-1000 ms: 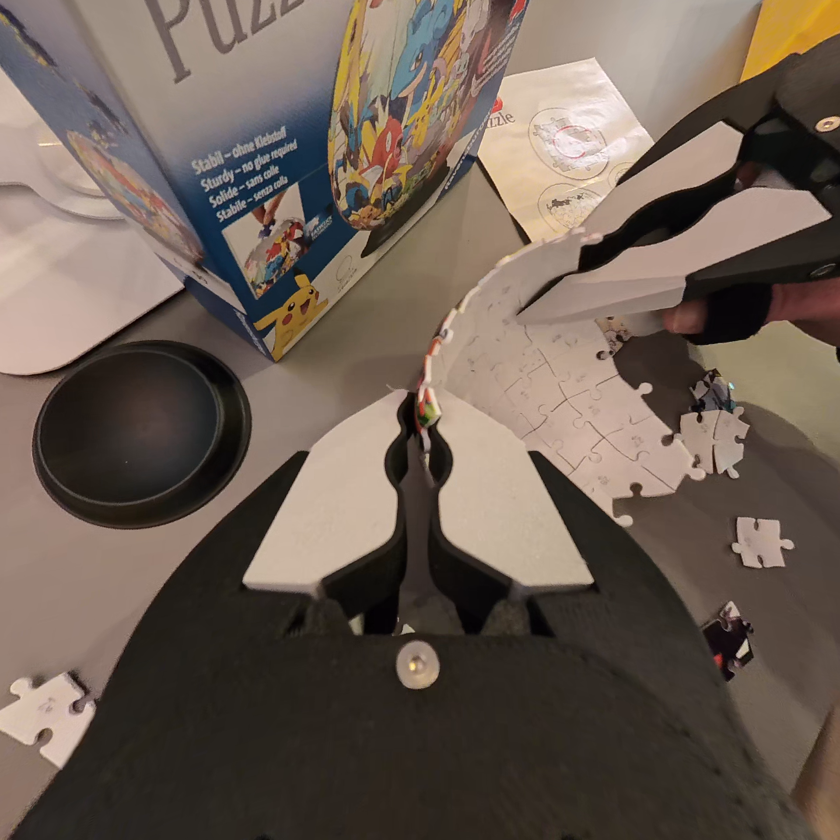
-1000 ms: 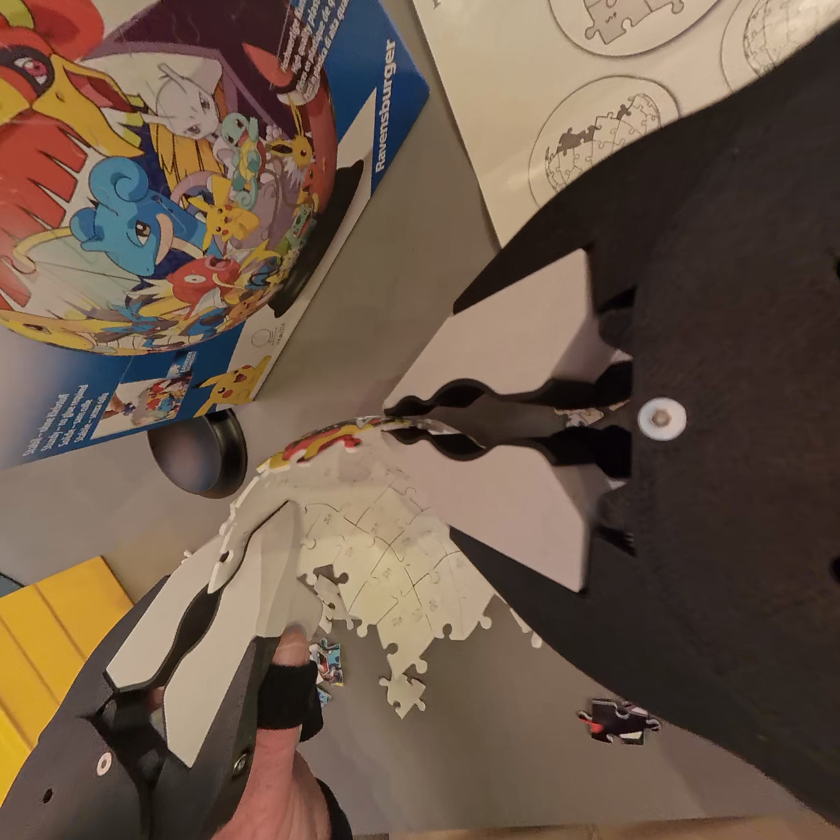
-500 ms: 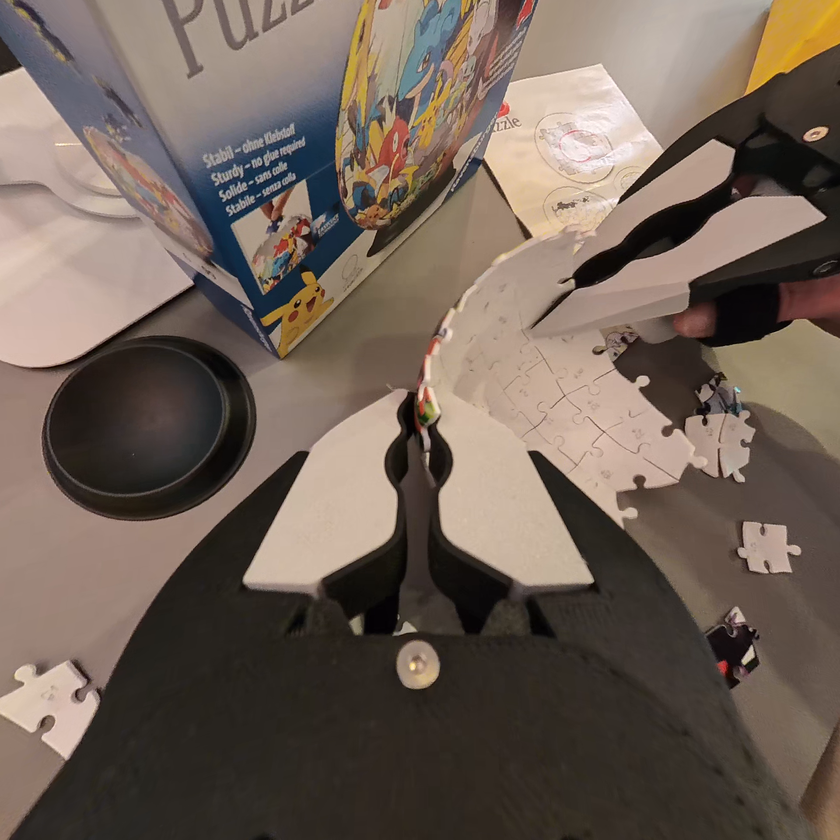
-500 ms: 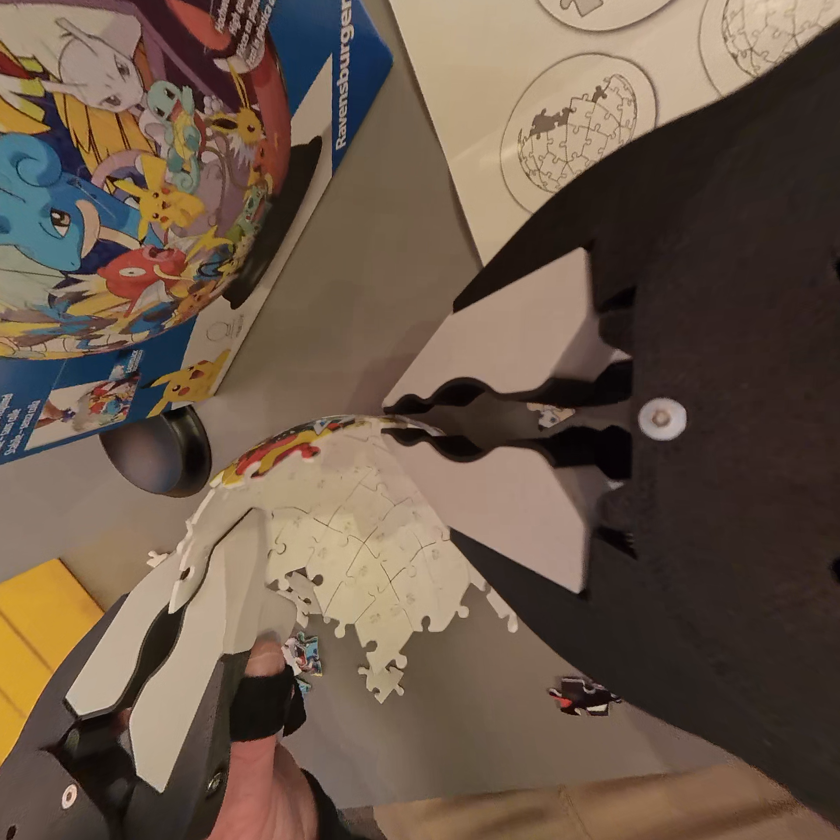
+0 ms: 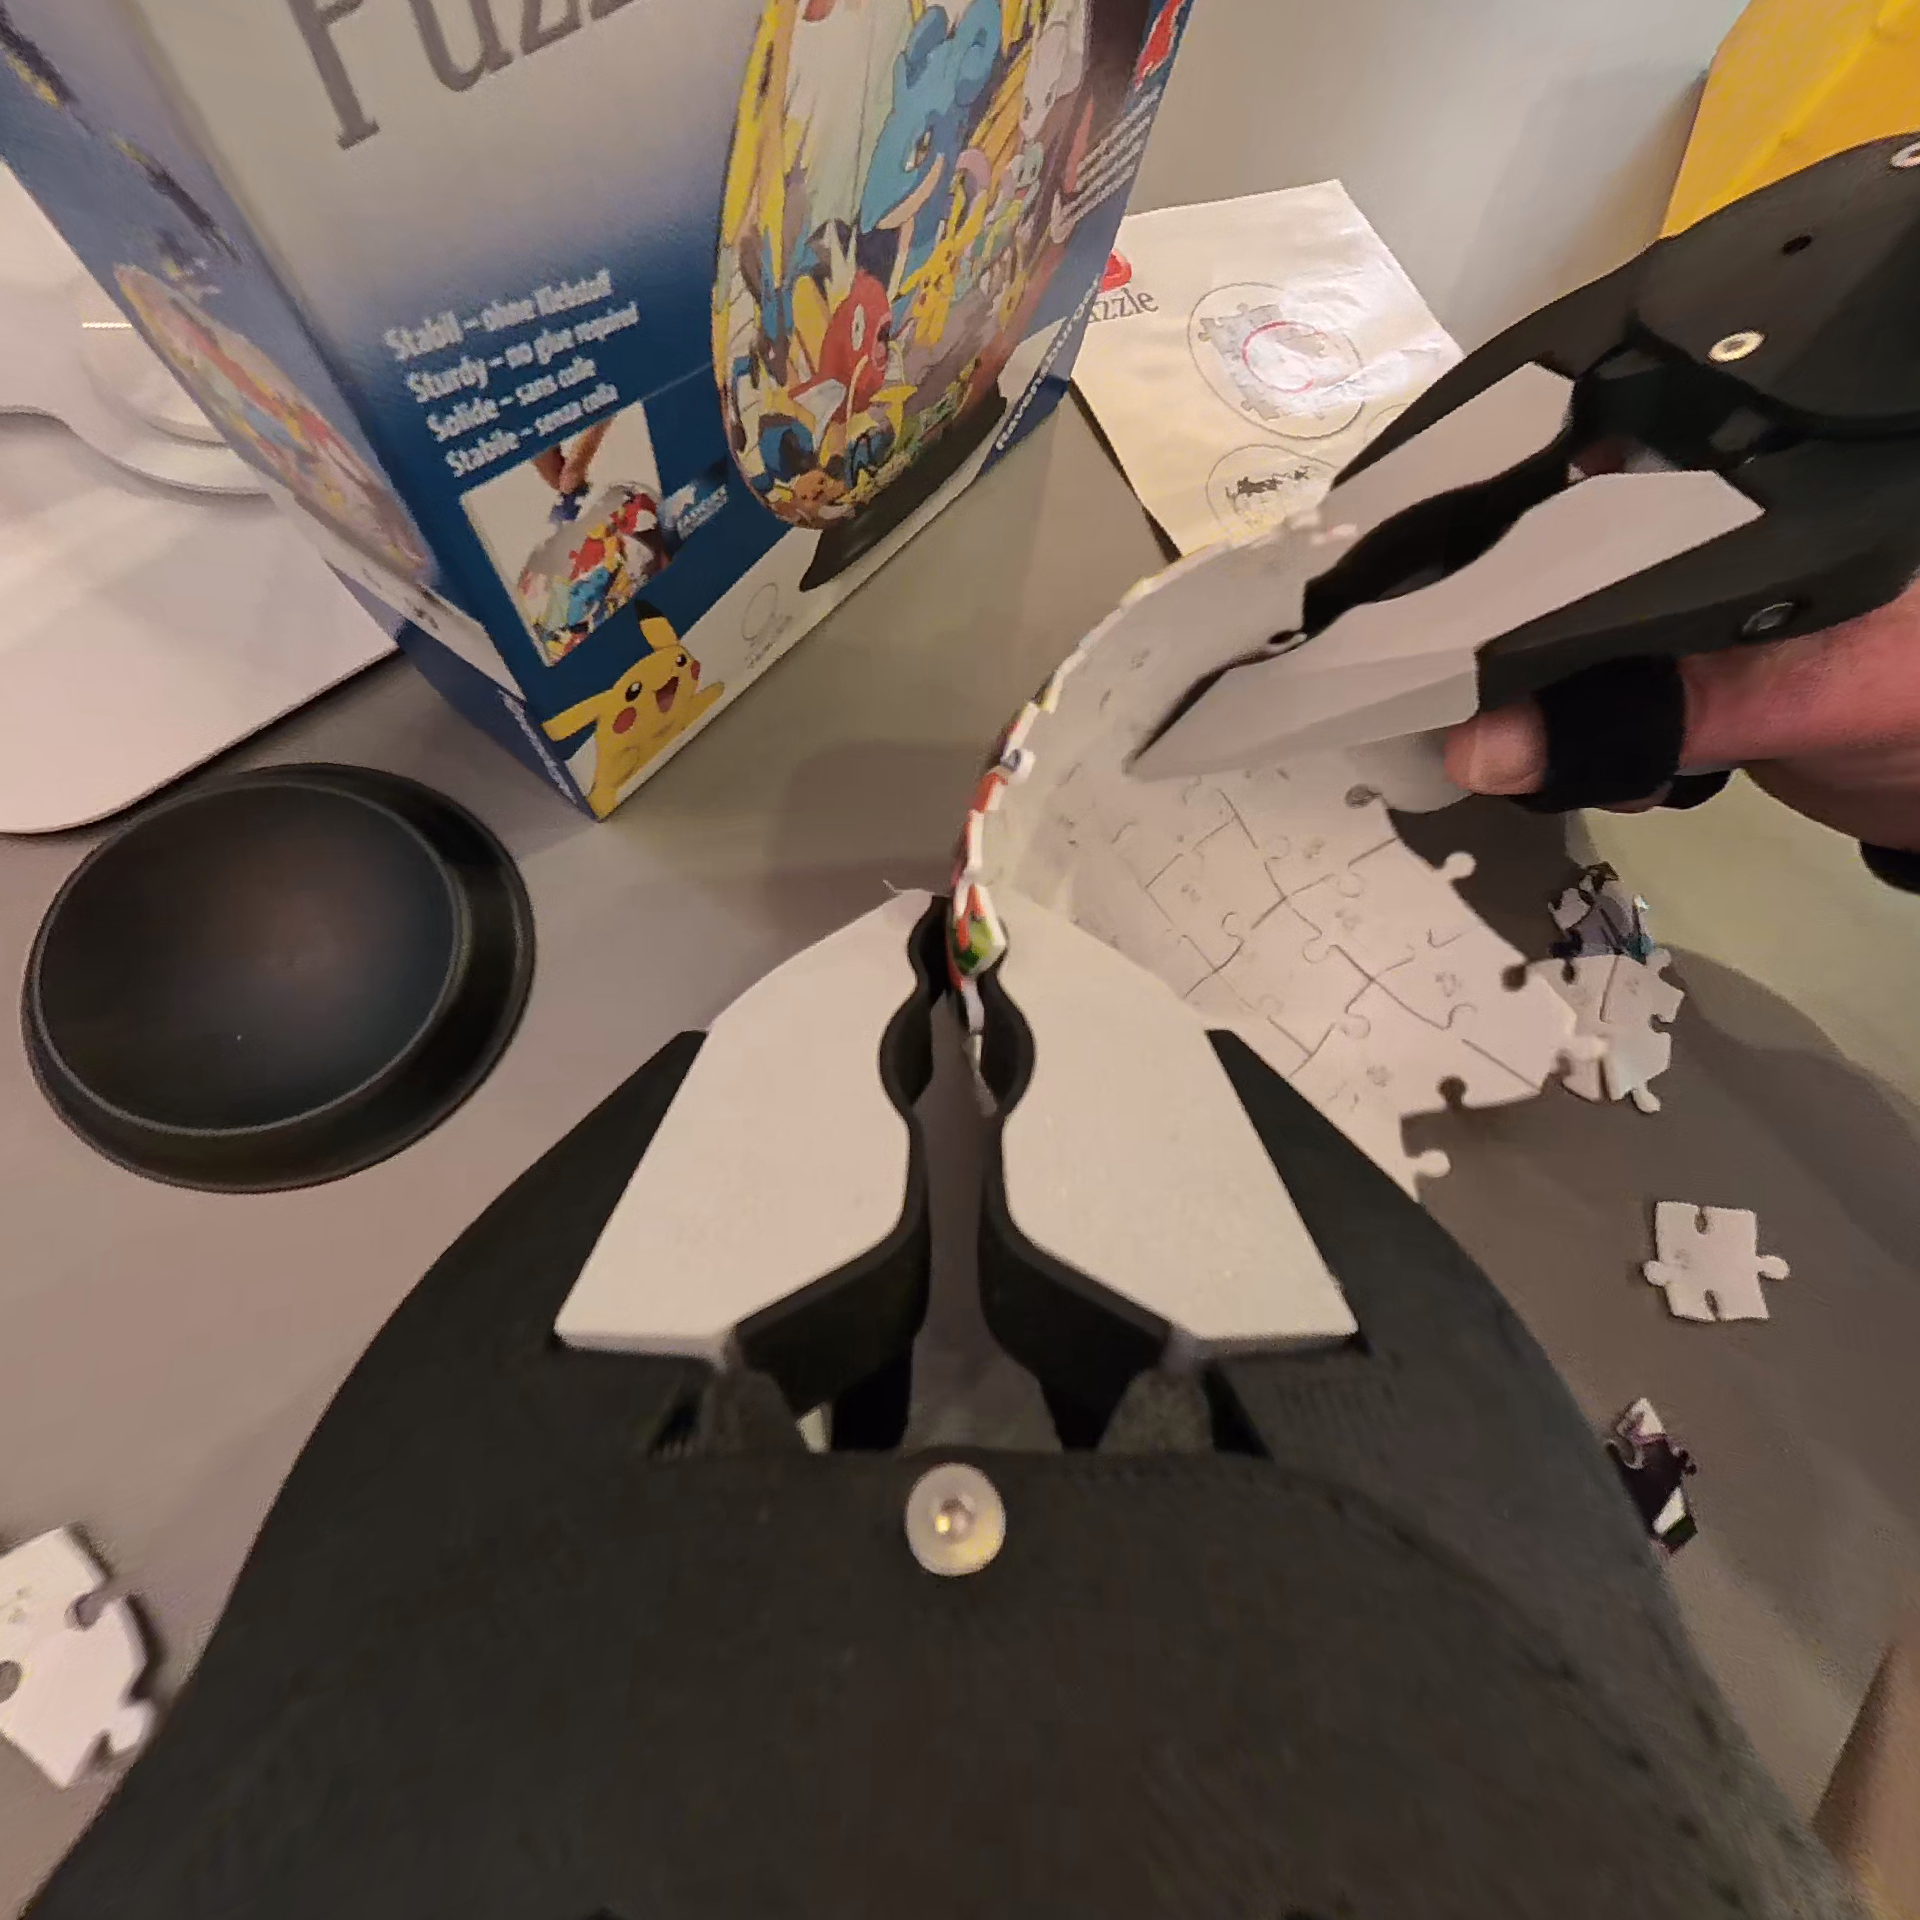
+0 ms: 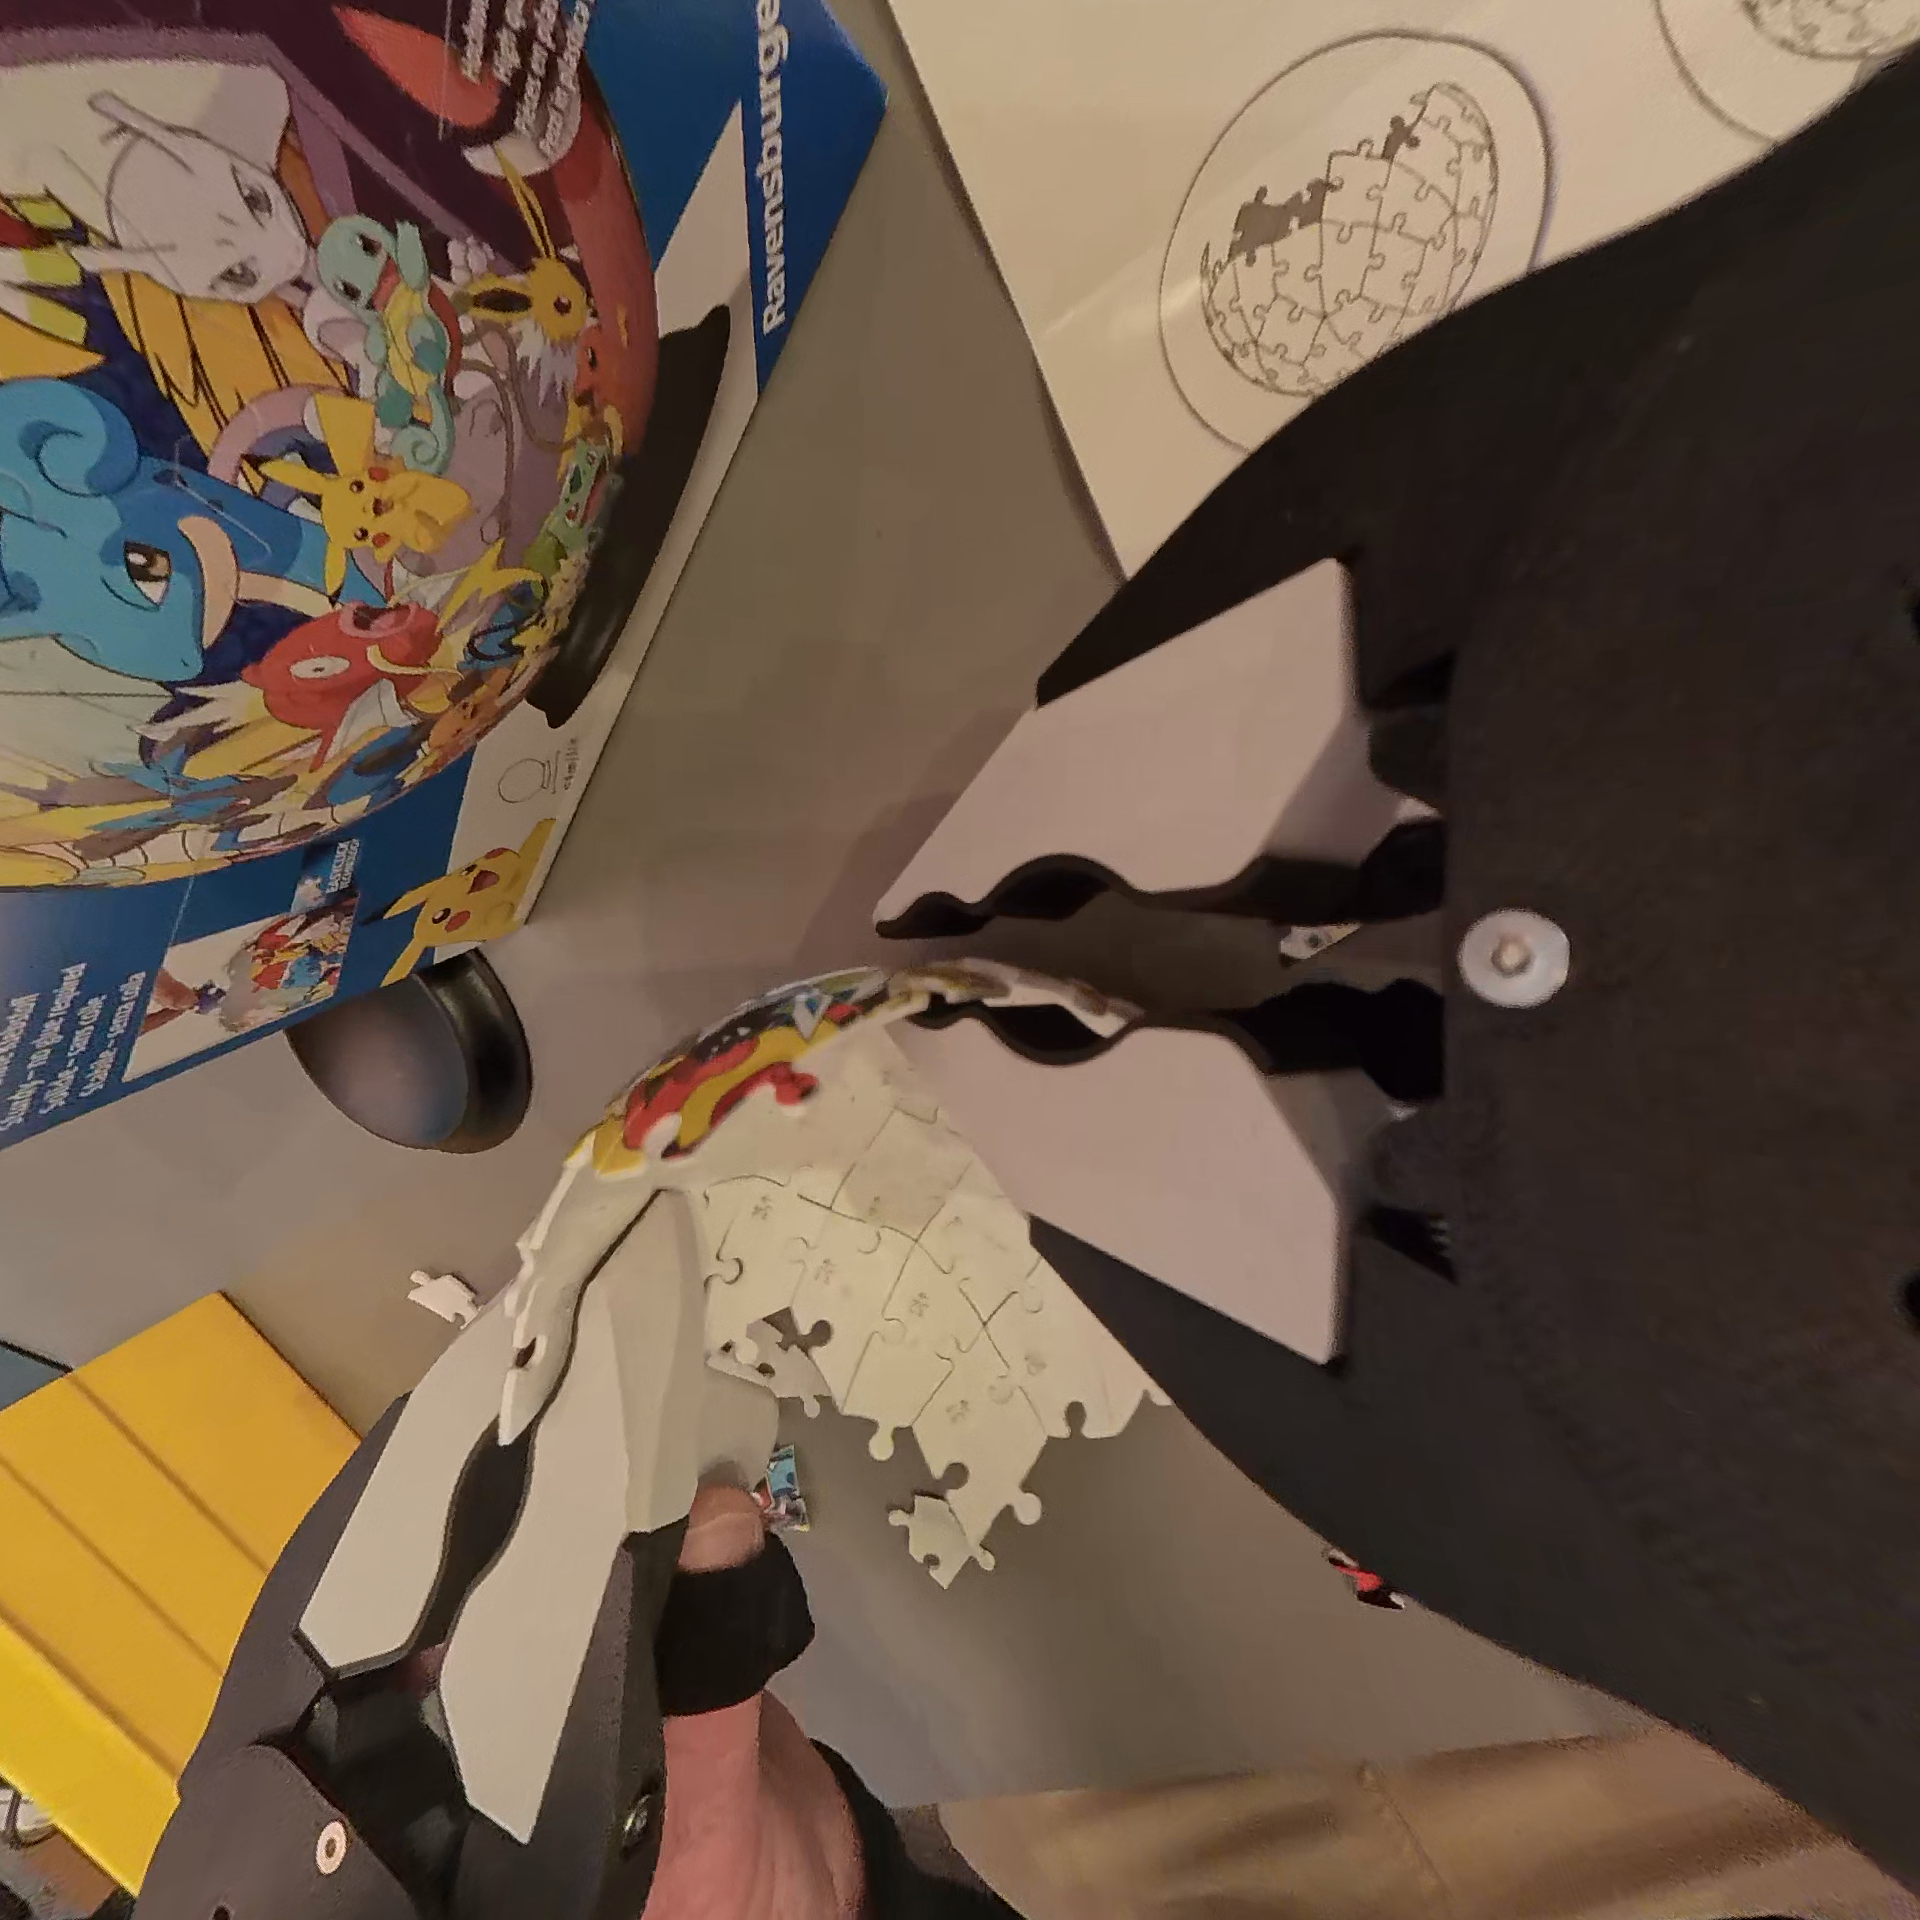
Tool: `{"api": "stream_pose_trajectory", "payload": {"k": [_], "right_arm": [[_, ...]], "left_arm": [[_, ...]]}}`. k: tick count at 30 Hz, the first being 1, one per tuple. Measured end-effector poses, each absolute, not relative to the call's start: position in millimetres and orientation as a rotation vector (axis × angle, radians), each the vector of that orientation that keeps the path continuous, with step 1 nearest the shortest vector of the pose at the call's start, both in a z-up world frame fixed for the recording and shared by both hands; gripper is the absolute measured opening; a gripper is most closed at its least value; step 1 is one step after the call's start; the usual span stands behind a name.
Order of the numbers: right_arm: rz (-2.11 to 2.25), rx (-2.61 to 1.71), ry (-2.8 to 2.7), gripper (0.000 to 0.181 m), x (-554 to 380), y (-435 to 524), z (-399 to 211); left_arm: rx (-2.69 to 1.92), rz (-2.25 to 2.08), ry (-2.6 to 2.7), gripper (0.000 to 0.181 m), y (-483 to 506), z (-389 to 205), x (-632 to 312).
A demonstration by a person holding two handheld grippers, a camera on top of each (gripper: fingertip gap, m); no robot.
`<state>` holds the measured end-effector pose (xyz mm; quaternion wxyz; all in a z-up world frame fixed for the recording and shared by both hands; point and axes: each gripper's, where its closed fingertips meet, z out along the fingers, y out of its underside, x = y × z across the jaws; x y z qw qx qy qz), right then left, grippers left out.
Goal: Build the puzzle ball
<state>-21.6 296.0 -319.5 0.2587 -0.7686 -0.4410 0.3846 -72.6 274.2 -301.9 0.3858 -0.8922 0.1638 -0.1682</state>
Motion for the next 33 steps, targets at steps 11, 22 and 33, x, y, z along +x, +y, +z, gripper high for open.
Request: {"api": "stream_pose_trajectory", "payload": {"k": [11,22,33], "right_arm": [[1.114,-2.072,-1.168,0.001,-24,294,-315],[1.091,-2.077,-1.265,0.002,-10,289,-316],[1.111,-2.115,-1.226,0.015,-5,291,-313]], "left_arm": [[-2.252,-0.439,0.39,0.003,274,-297,-72],[-2.244,-0.415,0.376,0.003,273,-299,-74],[-2.201,-0.378,0.325,0.003,276,-291,-81]]}}
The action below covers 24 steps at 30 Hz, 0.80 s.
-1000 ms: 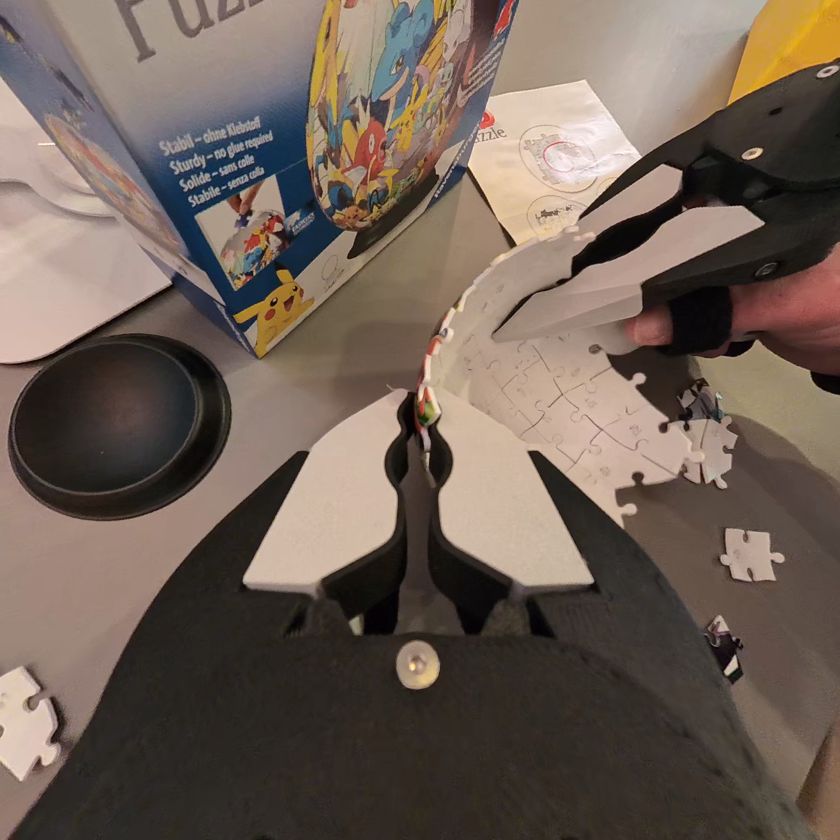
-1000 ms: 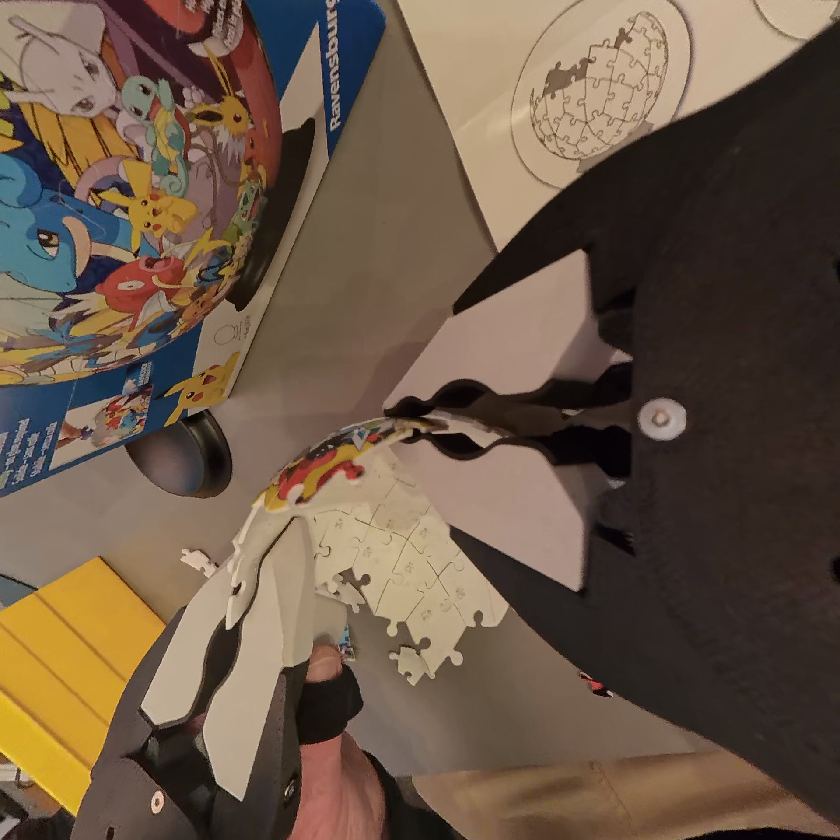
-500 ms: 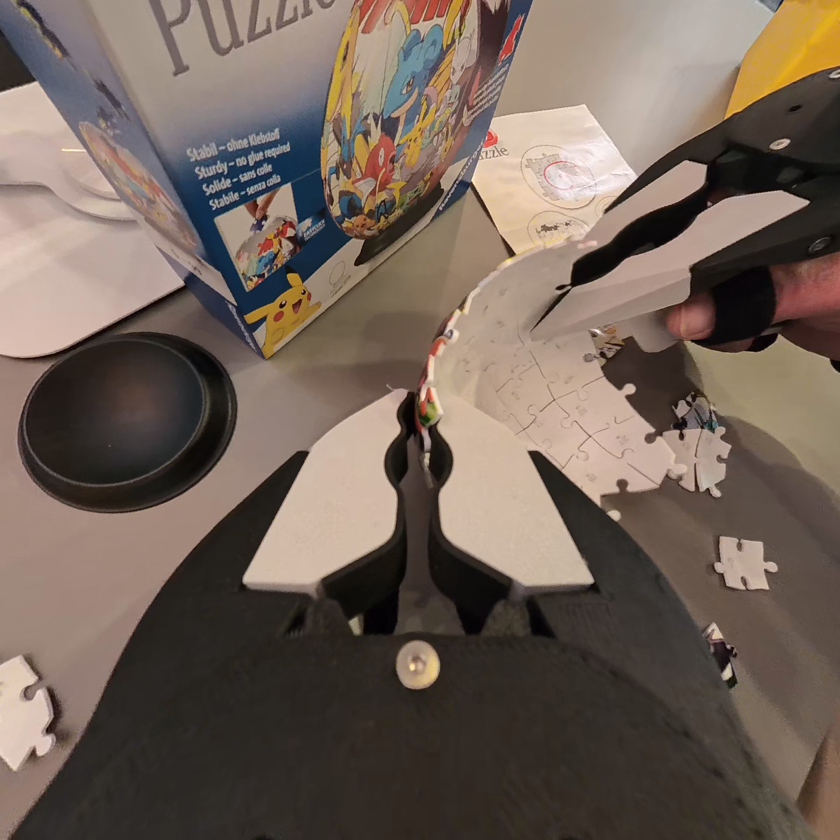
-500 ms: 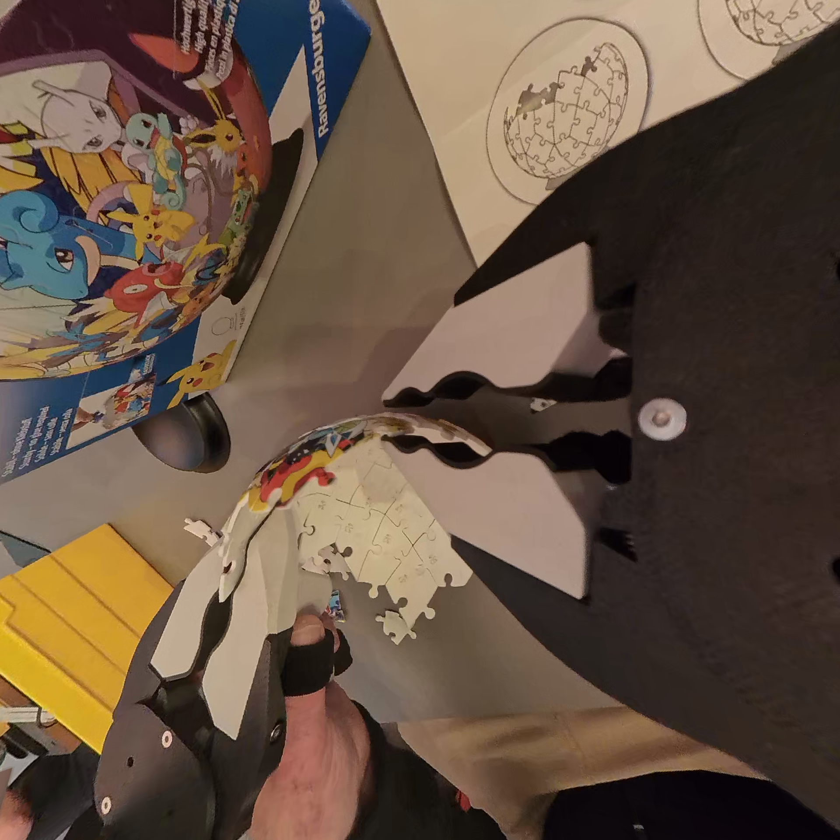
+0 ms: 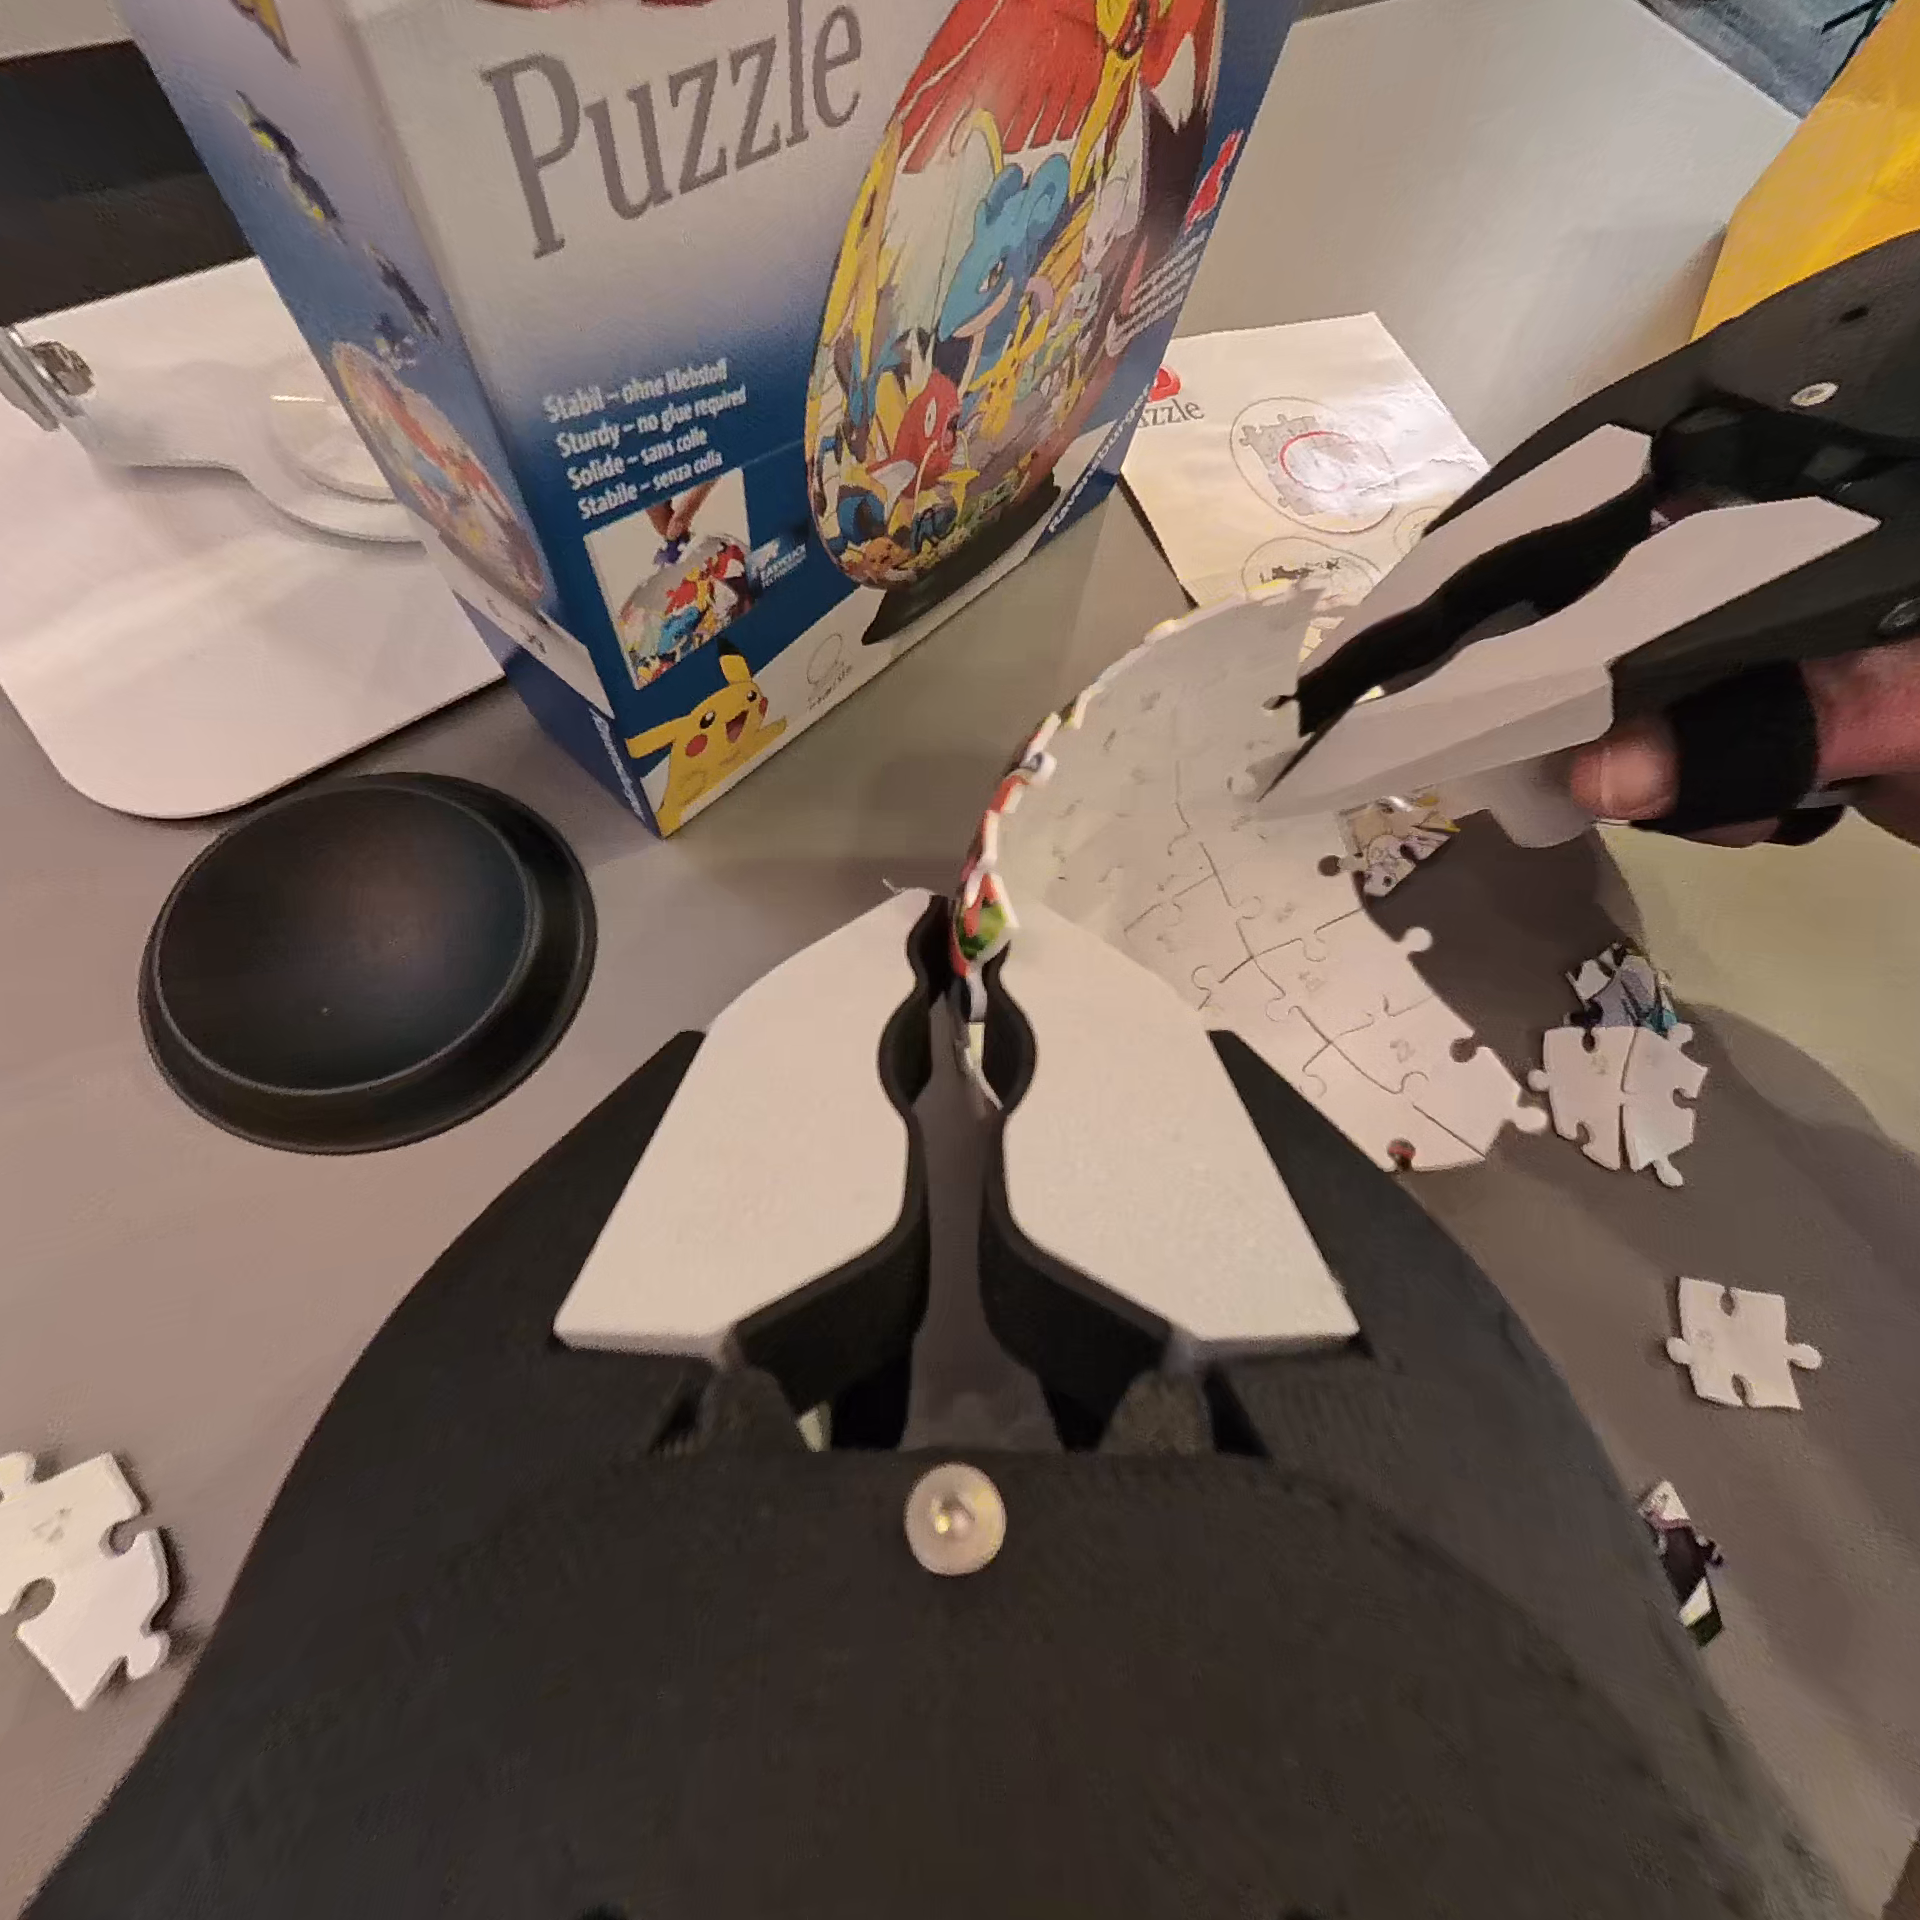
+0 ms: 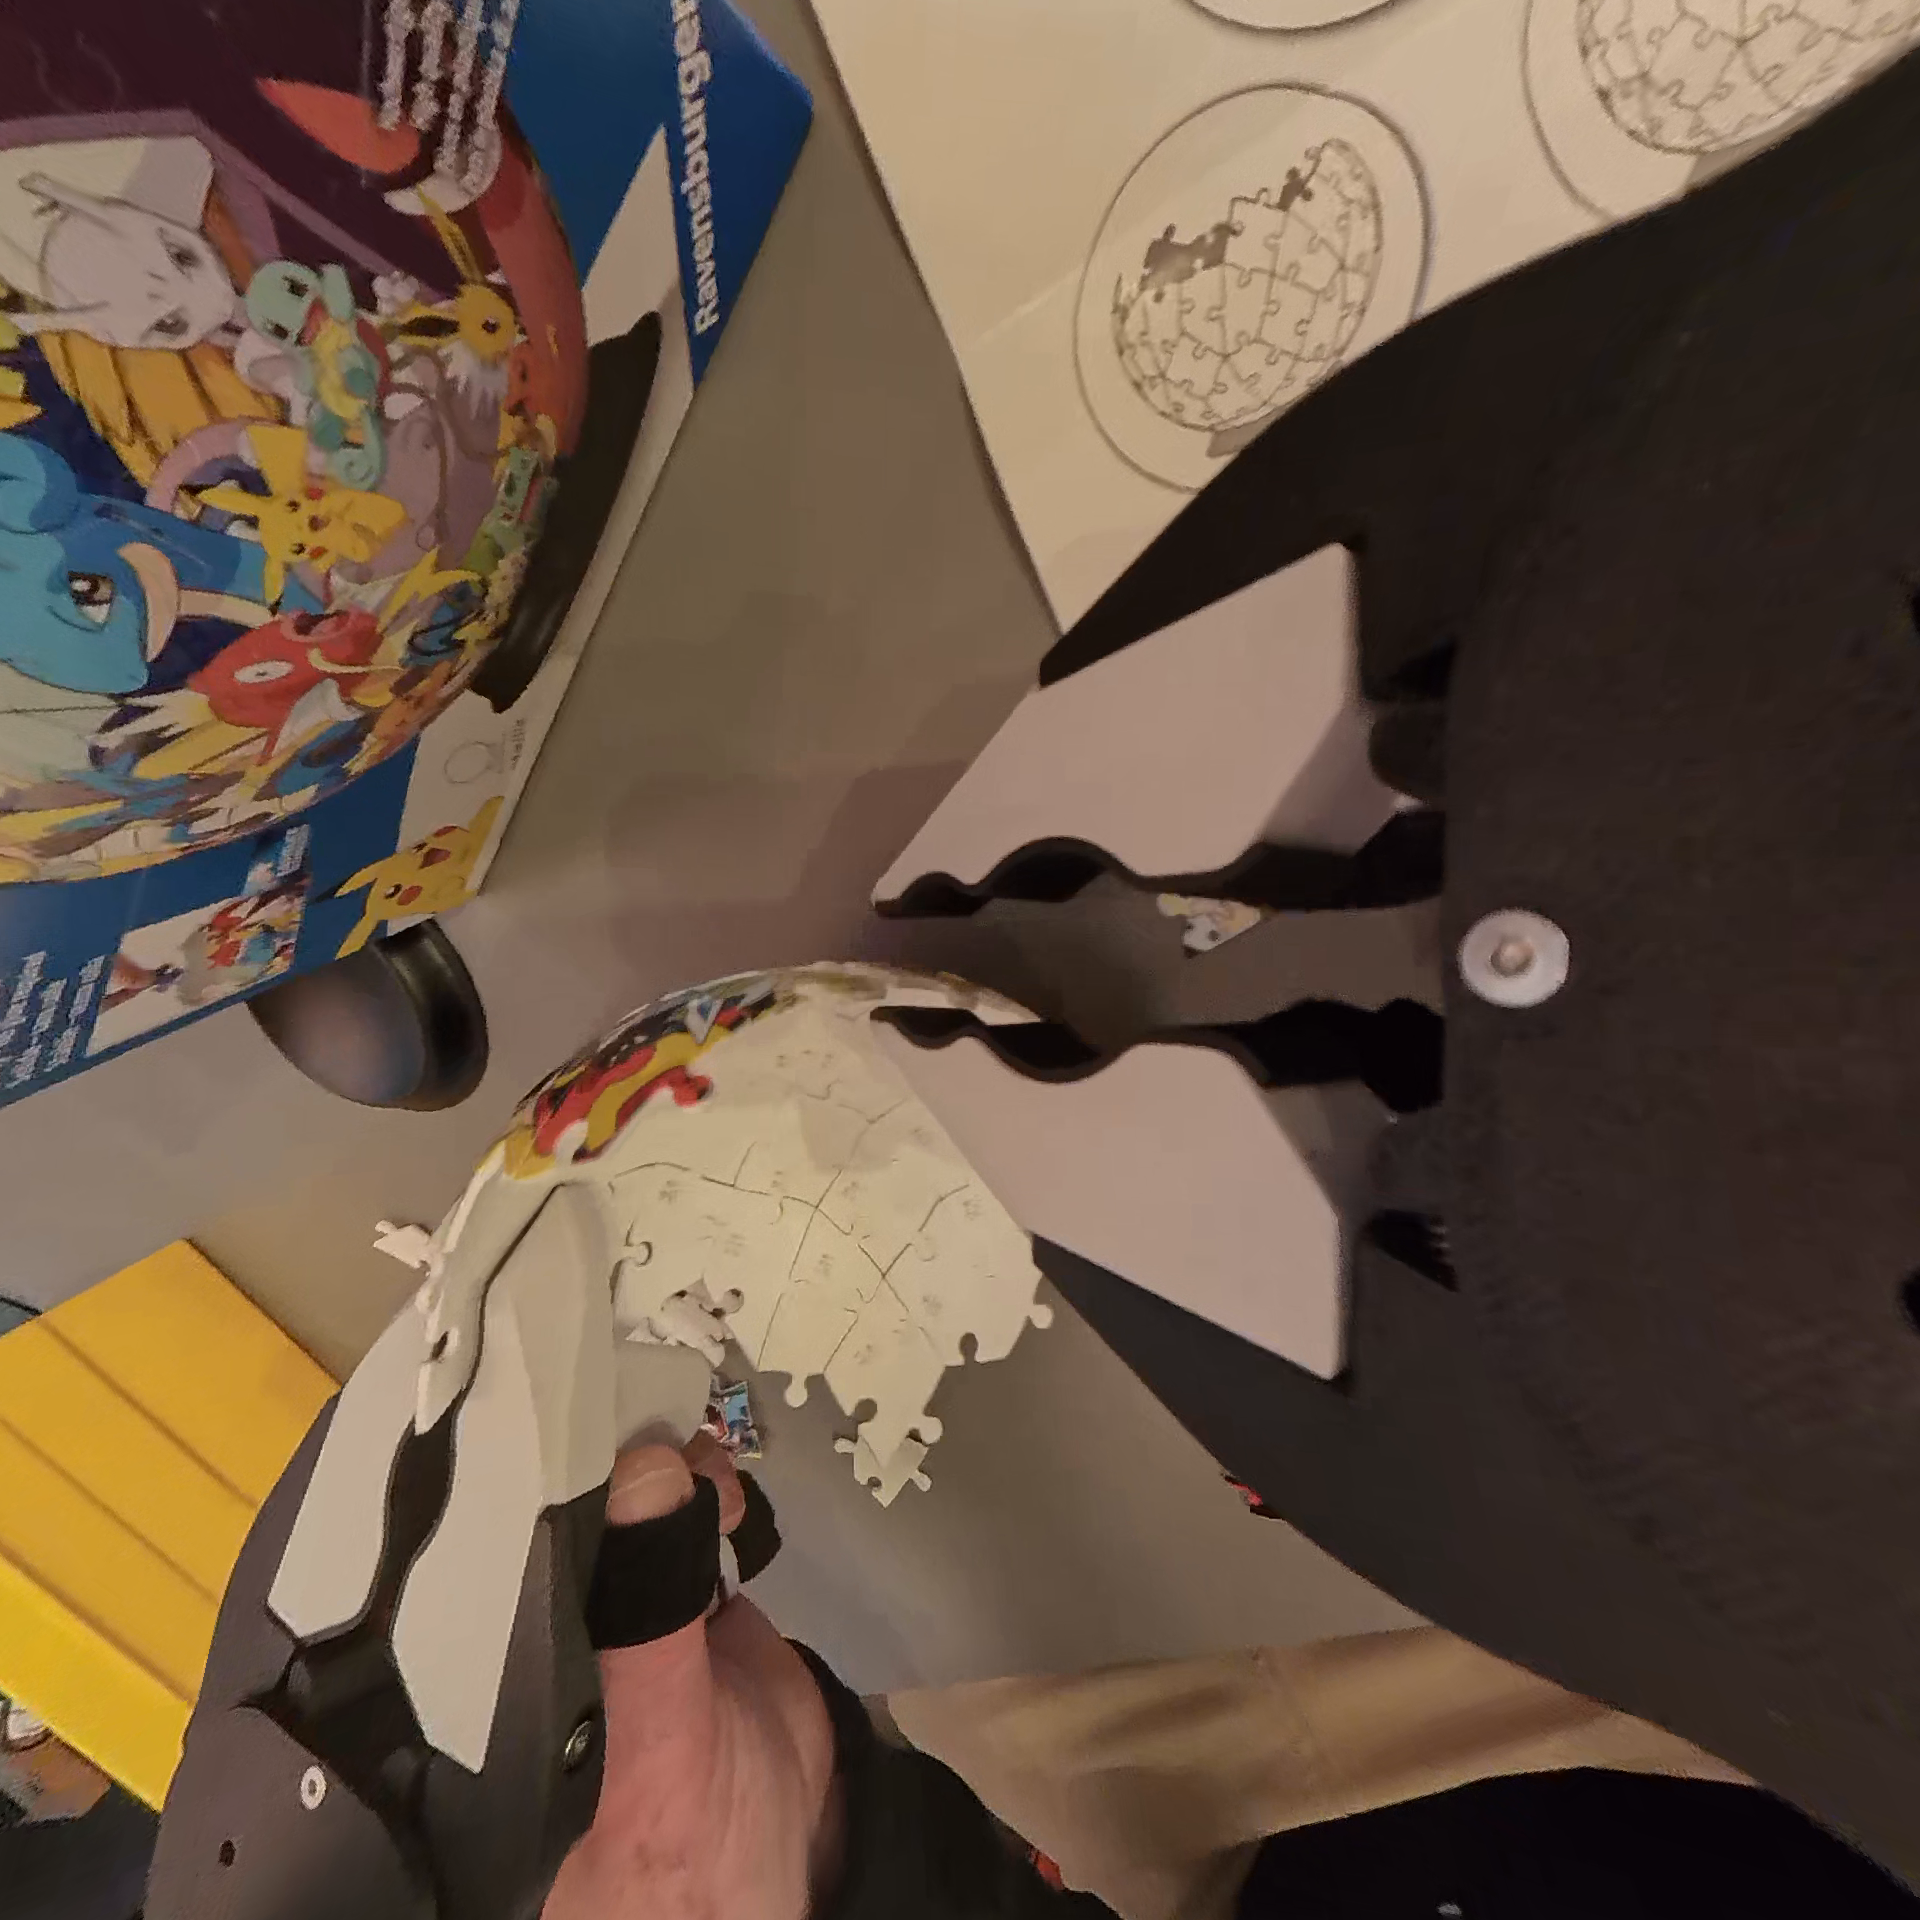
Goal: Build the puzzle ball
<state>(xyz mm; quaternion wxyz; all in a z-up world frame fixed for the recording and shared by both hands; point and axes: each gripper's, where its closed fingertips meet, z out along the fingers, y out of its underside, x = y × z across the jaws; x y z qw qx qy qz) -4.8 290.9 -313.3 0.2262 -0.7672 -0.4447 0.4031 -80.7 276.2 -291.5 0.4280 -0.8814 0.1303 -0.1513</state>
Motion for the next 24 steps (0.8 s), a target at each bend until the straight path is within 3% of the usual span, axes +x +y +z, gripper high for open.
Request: {"api": "stream_pose_trajectory", "payload": {"k": [14,24], "right_arm": [[1.06,-2.124,-1.258,0.001,-5,289,-320],[0.955,-2.053,-1.352,0.0,-12,285,-312]], "left_arm": [[-2.168,-0.368,0.321,0.006,268,-291,-81],[-2.123,-0.276,0.644,0.057,259,-238,-80]]}}
